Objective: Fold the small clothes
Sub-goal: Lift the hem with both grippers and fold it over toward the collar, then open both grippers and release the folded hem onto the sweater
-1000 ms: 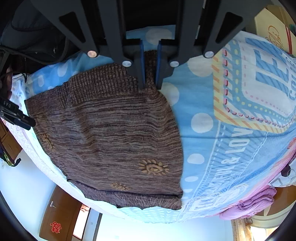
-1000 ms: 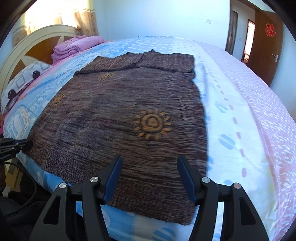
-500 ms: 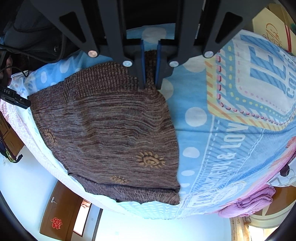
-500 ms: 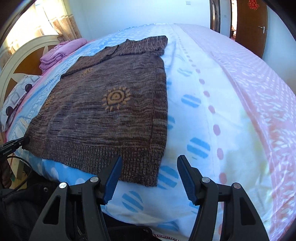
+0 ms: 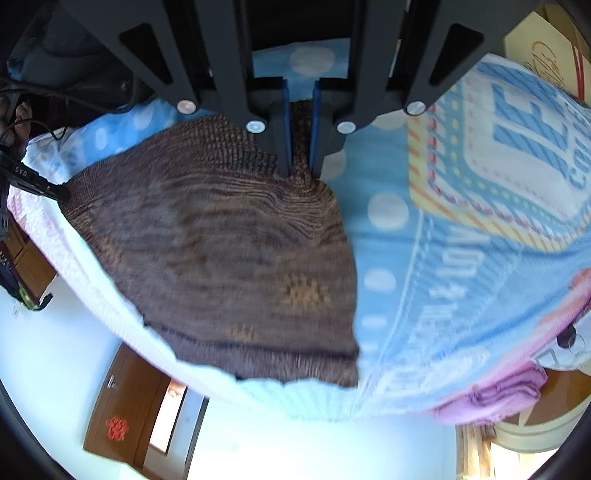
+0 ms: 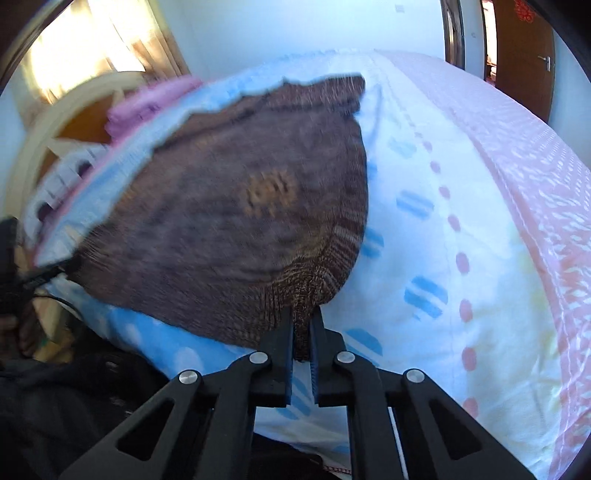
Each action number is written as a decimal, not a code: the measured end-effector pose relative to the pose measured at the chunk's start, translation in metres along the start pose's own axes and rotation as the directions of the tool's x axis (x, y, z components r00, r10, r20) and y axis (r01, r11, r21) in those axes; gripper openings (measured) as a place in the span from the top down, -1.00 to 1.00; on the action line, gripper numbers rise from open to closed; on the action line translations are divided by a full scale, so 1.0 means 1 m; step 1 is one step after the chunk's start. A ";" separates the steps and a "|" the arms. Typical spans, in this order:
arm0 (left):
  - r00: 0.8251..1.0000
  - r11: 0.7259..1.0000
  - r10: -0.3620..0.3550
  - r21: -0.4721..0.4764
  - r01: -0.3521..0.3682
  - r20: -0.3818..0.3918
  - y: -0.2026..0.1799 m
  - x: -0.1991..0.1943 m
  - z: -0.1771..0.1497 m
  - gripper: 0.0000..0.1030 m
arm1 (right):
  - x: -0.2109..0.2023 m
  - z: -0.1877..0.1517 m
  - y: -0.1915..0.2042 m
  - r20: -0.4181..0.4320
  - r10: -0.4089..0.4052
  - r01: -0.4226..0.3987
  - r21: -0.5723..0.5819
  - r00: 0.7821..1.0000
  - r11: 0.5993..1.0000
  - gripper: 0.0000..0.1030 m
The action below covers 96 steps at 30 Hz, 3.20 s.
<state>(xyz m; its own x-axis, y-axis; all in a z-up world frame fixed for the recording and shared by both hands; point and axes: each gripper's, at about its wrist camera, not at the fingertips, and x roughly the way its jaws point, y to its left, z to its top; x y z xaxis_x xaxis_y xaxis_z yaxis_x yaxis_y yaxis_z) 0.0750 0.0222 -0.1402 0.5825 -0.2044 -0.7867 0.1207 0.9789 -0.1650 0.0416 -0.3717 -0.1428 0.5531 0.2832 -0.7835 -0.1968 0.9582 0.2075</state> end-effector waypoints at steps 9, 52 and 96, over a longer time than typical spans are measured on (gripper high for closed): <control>0.999 0.998 -0.032 -0.045 0.032 0.006 0.008 0.002 0.004 0.83 | -0.010 0.007 -0.016 0.082 0.021 -0.027 0.080 0.996 0.996 0.87; 0.959 0.996 -0.002 -0.090 0.029 0.283 0.036 0.028 0.197 0.84 | -0.001 0.233 0.007 0.340 -0.018 0.023 -0.011 0.940 1.000 0.87; 0.941 0.896 0.311 0.289 -0.336 0.131 0.025 0.191 0.229 -0.52 | 0.203 0.272 0.007 0.116 -0.415 0.422 -0.429 0.903 0.799 -0.48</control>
<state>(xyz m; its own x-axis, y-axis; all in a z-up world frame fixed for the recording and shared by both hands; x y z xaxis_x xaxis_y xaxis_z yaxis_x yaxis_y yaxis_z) 0.3737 0.0078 -0.1580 0.6909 0.1122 -0.7142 0.1445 0.9465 0.2886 0.3732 -0.2971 -0.1410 0.6748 -0.1370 -0.7252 -0.2713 0.8678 -0.4164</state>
